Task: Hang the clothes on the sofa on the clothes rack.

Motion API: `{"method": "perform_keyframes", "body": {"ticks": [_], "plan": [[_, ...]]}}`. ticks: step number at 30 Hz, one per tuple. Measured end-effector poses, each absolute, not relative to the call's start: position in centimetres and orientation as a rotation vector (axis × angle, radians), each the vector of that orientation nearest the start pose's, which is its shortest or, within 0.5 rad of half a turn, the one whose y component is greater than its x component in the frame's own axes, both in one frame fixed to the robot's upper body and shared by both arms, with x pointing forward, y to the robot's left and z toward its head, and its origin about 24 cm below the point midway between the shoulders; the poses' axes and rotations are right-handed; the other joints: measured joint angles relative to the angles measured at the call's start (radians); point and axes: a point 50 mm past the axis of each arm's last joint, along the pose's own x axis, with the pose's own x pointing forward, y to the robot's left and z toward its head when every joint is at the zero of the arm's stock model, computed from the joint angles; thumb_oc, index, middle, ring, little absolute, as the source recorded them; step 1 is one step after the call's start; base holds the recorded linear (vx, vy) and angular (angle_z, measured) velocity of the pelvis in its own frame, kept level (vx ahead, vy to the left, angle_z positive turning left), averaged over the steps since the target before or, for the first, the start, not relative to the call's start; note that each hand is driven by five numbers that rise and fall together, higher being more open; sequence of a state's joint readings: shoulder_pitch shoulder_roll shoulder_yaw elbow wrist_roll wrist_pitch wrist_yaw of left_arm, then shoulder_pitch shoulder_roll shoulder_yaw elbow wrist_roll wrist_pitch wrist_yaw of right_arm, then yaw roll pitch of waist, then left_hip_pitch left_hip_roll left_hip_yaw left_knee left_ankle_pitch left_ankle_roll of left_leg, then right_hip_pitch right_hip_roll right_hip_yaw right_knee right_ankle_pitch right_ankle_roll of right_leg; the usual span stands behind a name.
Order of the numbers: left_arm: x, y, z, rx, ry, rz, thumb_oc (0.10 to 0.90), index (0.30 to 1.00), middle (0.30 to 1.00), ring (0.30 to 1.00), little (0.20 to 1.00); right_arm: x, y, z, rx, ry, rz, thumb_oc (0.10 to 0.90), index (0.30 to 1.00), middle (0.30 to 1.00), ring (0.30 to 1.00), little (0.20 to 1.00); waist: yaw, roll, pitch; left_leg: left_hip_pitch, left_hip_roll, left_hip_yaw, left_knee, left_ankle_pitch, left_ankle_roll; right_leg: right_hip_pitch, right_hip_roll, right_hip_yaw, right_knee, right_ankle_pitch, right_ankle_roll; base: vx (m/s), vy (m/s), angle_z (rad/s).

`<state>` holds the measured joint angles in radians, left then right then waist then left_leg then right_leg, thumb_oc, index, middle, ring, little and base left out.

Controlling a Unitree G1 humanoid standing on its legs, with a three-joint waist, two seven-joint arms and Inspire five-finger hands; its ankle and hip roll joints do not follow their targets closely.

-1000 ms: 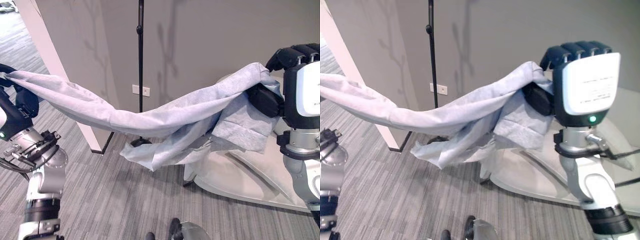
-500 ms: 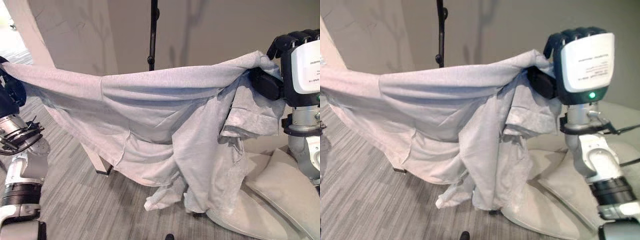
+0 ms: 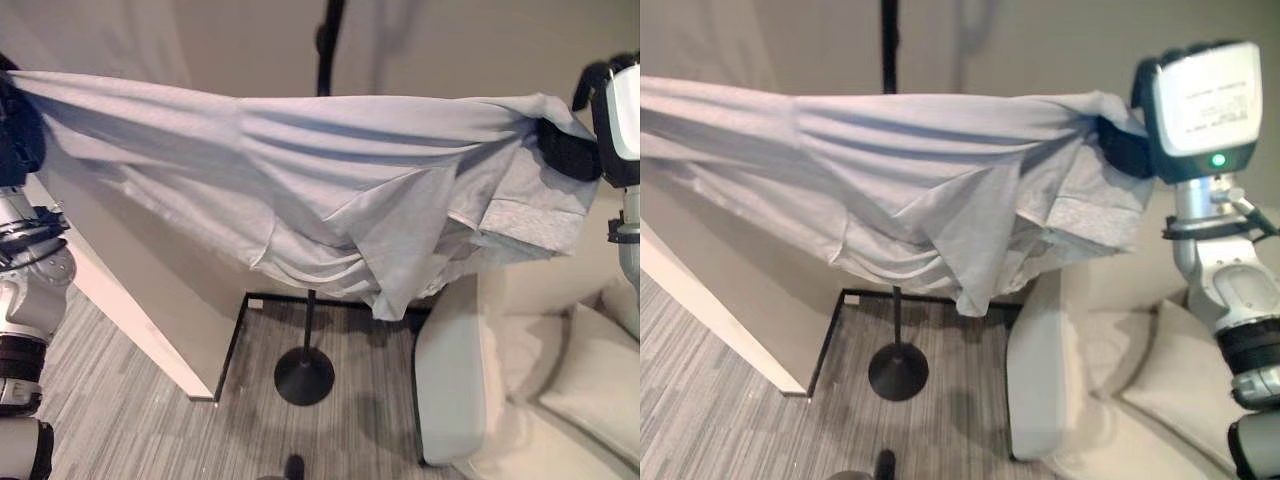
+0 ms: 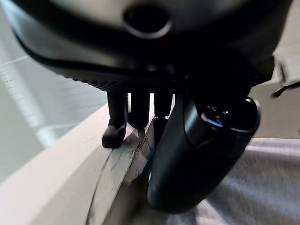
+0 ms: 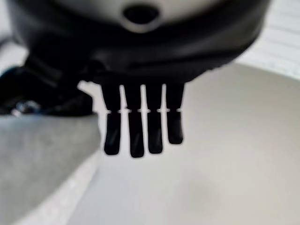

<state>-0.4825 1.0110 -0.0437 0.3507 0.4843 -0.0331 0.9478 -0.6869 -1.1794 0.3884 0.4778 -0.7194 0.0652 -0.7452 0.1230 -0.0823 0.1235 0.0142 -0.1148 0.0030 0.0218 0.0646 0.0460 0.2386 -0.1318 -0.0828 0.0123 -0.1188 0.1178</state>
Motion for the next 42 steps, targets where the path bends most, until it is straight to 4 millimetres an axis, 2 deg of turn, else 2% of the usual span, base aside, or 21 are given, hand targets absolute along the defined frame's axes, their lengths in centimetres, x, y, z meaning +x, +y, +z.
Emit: {"method": "perform_keyframes", "body": {"ticks": [2, 4, 5, 6, 7, 8, 9, 10, 13, 16, 19, 22, 24, 26, 29, 33, 36, 37, 38, 40, 42], "plan": [[28.0, 33.1, 25.0, 1.307, -0.831, 1.015, 0.4, 0.3, 0.3, 0.3, 0.3, 31.5, -32.5, 26.5, -1.882, -0.642, -0.748, 0.4, 0.3, 0.3, 0.3, 0.3, 0.033, 0.002, 0.001, 0.013, 0.003, 0.019, -0.017, 0.001, 0.001, -0.033, -0.008, 0.002, 0.057, -0.018, 0.023, 0.12, 0.117, -0.23], [28.1, 33.0, 24.8, 1.322, -0.83, 0.996, 0.4, 0.3, 0.3, 0.3, 0.3, 32.8, -31.9, 25.7, -1.871, -0.59, -0.702, 0.4, 0.3, 0.3, 0.3, 0.3, 0.038, 0.013, 0.006, 0.054, 0.031, 0.023, -0.048, 0.008, 0.011, -0.1, 0.0, -0.016, 0.239, -0.054, 0.071, 0.08, 0.05, -0.16], [28.1, 33.1, 24.9, 1.33, -0.826, 0.99, 0.4, 0.3, 0.3, 0.3, 0.3, 33.1, -31.7, 25.2, -1.856, -0.576, -0.691, 0.4, 0.3, 0.3, 0.3, 0.3, 0.038, 0.016, 0.008, 0.069, 0.044, 0.032, -0.058, 0.008, 0.014, -0.133, -0.003, -0.043, 0.309, -0.062, 0.084, 0.09, -0.044, -0.54], [27.8, 33.7, 24.7, 1.337, -0.798, 1.016, 0.4, 0.3, 0.3, 0.3, 0.3, 33.6, -30.8, 24.4, -1.818, -0.578, -0.673, 0.4, 0.3, 0.3, 0.3, 0.3, 0.054, 0.024, 0.012, 0.099, 0.057, 0.069, -0.087, 0.012, 0.02, -0.162, -0.054, -0.135, 0.336, -0.09, 0.082, 0.09, -0.047, -0.63], [27.8, 34.3, 24.6, 1.354, -0.764, 1.039, 0.4, 0.3, 0.3, 0.3, 0.3, 33.7, -30.7, 24.1, -1.841, -0.574, -0.655, 0.4, 0.3, 0.3, 0.3, 0.3, 0.05, 0.014, 0.006, 0.1, 0.054, 0.066, -0.099, 0.012, 0.014, -0.16, -0.08, -0.162, 0.275, -0.076, 0.071, 0.11, -0.045, -0.31], [27.5, 35.1, 24.9, 1.395, -0.743, 1.046, 0.4, 0.3, 0.3, 0.3, 0.3, 33.7, -30.6, 24.0, -1.846, -0.575, -0.641, 0.4, 0.3, 0.3, 0.3, 0.3, 0.017, 0.011, 0.005, 0.087, 0.048, 0.044, -0.11, 0.022, 0.001, -0.159, -0.093, -0.153, 0.192, -0.057, 0.059, 0.1, -0.042, 0.3], [27.5, 35.5, 24.9, 1.4, -0.716, 1.05, 0.4, 0.3, 0.3, 0.3, 0.3, 33.6, -30.5, 23.9, -1.821, -0.57, -0.643, 0.4, 0.3, 0.3, 0.3, 0.3, -0.002, 0.003, 0.001, 0.077, 0.049, 0.043, -0.111, 0.027, -0.004, -0.164, -0.093, -0.141, 0.16, -0.017, 0.061, 0.12, -0.065, 0.42], [27.5, 35.8, 24.6, 1.378, -0.681, 1.055, 0.4, 0.3, 0.3, 0.3, 0.3, 33.4, -30.4, 23.6, -1.779, -0.571, -0.651, 0.4, 0.3, 0.3, 0.3, 0.3, -0.004, 0.01, 0.001, 0.072, 0.059, 0.051, -0.114, 0.03, -0.009, -0.169, -0.081, -0.119, 0.147, 0.018, 0.036, 0.12, -0.071, 0.1], [26.7, 36.6, 20.4, 1.293, -0.501, 1.047, 0.4, 0.3, 0.3, 0.3, 0.3, 32.4, -30.0, 21.4, -1.752, -0.561, -0.576, 0.4, 0.3, 0.3, 0.3, 0.3, -0.003, 0.071, -0.032, 0.045, 0.108, 0.052, -0.114, 0.036, -0.037, -0.159, -0.018, -0.104, 0.054, 0.06, 0.001, 0.13, -0.065, -0.08], [26.1, 36.2, 16.0, 1.279, -0.352, 0.934, 0.4, 0.3, 0.3, 0.3, 0.3, 31.5, -30.4, 18.8, -1.766, -0.48, -0.479, 0.4, 0.3, 0.3, 0.3, 0.3, -0.005, 0.087, -0.046, 0.033, 0.129, 0.048, -0.112, 0.047, -0.053, -0.14, 0.015, -0.107, 0.003, 0.092, -0.01, 0.07, -0.04, 0.03], [25.1, 34.8, 8.5, 1.215, -0.087, 0.799, 0.4, 0.3, 0.3, 0.3, 0.3, 29.9, -30.9, 14.2, -1.756, -0.325, -0.338, 0.4, 0.3, 0.3, 0.3, 0.3, -0.007, 0.073, -0.056, 0.025, 0.14, 0.044, -0.111, 0.058, -0.066, -0.112, 0.041, -0.112, -0.065, 0.127, -0.033, 0.07, -0.048, -0.01], [23.1, 34.7, 2.6, 1.216, 0.173, 0.676, 0.4, 0.3, 0.3, 0.3, 0.3, 29.6, -30.5, 11.9, -1.741, -0.251, -0.233, 0.4, 0.3, 0.3, 0.3, 0.3, -0.032, 0.046, -0.048, 0.007, 0.146, 0.042, -0.111, 0.059, -0.068, -0.111, 0.056, -0.118, -0.105, 0.154, -0.039, 0.02, -0.02, -0.01], [21.7, 34.0, -0.5, 1.169, 0.316, 0.613, 0.4, 0.3, 0.3, 0.3, 0.3, 29.7, -30.1, 10.4, -1.729, -0.201, -0.178, 0.4, 0.3, 0.3, 0.3, 0.3, -0.042, 0.022, -0.035, 0.005, 0.149, 0.043, -0.111, 0.059, -0.068, -0.113, 0.058, -0.118, -0.105, 0.153, -0.039, 0.01, -0.012, -0.03], [20.8, 33.2, -2.1, 1.112, 0.375, 0.606, 0.4, 0.3, 0.3, 0.3, 0.3, 29.8, -29.9, 9.9, -1.712, -0.183, -0.172, 0.4, 0.3, 0.3, 0.3, 0.3, -0.04, 0.007, -0.029, 0.001, 0.149, 0.042, -0.111, 0.058, -0.068, -0.117, 0.057, -0.118, -0.106, 0.151, -0.036, 0.01, -0.015, 0.05], [20.6, 33.4, -2.0, 1.085, 0.377, 0.629, 0.4, 0.3, 0.3, 0.3, 0.3, 29.9, -30.0, 10.2, -1.71, -0.189, -0.18, 0.4, 0.3, 0.3, 0.3, 0.3, -0.033, 0.006, -0.029, -0.001, 0.151, 0.042, -0.111, 0.058, -0.068, -0.117, 0.054, -0.12, -0.106, 0.15, -0.035, 0.01, -0.009, 0.05], [20.8, 34.5, 1.2, 1.047, 0.249, 0.749, 0.4, 0.3, 0.3, 0.3, 0.3, 29.8, -29.2, 11.5, -1.692, -0.264, -0.21, 0.4, 0.3, 0.3, 0.3, 0.3, -0.026, 0.007, -0.027, -0.001, 0.149, 0.042, -0.112, 0.057, -0.068, -0.116, 0.051, -0.118, -0.106, 0.149, -0.034, 0.01, -0.004, 0.02], [21.1, 35.9, 4.9, 1.091, 0.121, 0.81, 0.4, 0.3, 0.3, 0.3, 0.3, 29.3, -29.4, 13.8, -1.669, -0.353, -0.306, 0.4, 0.3, 0.3, 0.3, 0.3, -0.027, 0.009, -0.026, 0.0, 0.149, 0.041, -0.114, 0.05, -0.075, -0.116, 0.046, -0.118, -0.106, 0.144, -0.027, 0.0, 0.0, 0.0], [21.4, 36.3, 7.2, 1.108, 0.013, 0.855, 0.4, 0.3, 0.3, 0.3, 0.3, 28.9, -29.8, 15.4, -1.664, -0.408, -0.38, 0.4, 0.3, 0.3, 0.3, 0.3, -0.026, 0.015, -0.028, 0.002, 0.147, 0.041, -0.115, 0.05, -0.075, -0.113, 0.043, -0.118, -0.106, 0.144, -0.027, 0.02, -0.043, 0.02], [21.5, 37.0, 10.4, 1.161, -0.106, 0.887, 0.4, 0.3, 0.3, 0.3, 0.3, 28.2, -30.9, 17.3, -1.686, -0.449, -0.456, 0.4, 0.3, 0.3, 0.3, 0.3, -0.027, 0.016, -0.027, 0.001, 0.145, 0.039, -0.112, 0.051, -0.072, -0.113, 0.043, -0.121, -0.106, 0.144, -0.027, 0.02, -0.037, 0.04], [22.2, 37.6, 12.7, 1.209, -0.192, 0.926, 0.4, 0.3, 0.3, 0.3, 0.3, 28.0, -31.6, 18.5, -1.712, -0.492, -0.512, 0.4, 0.3, 0.3, 0.3, 0.3, -0.027, 0.023, -0.029, 0.007, 0.143, 0.036, -0.111, 0.054, -0.07, -0.104, 0.041, -0.126, -0.107, 0.146, -0.031, -0.04, -0.039, 0.08], [22.5, 38.7, 14.4, 1.295, -0.219, 0.923, 0.4, 0.3, 0.3, 0.3, 0.3, 28.1, -33.2, 20.6, -1.766, -0.486, -0.597, 0.4, 0.3, 0.3, 0.3, 0.3, -0.029, 0.024, -0.028, -0.016, 0.143, 0.029, -0.078, 0.052, -0.08, -0.111, 0.044, -0.134, -0.106, 0.139, -0.029, -0.06, -0.005, 0.09]]}}
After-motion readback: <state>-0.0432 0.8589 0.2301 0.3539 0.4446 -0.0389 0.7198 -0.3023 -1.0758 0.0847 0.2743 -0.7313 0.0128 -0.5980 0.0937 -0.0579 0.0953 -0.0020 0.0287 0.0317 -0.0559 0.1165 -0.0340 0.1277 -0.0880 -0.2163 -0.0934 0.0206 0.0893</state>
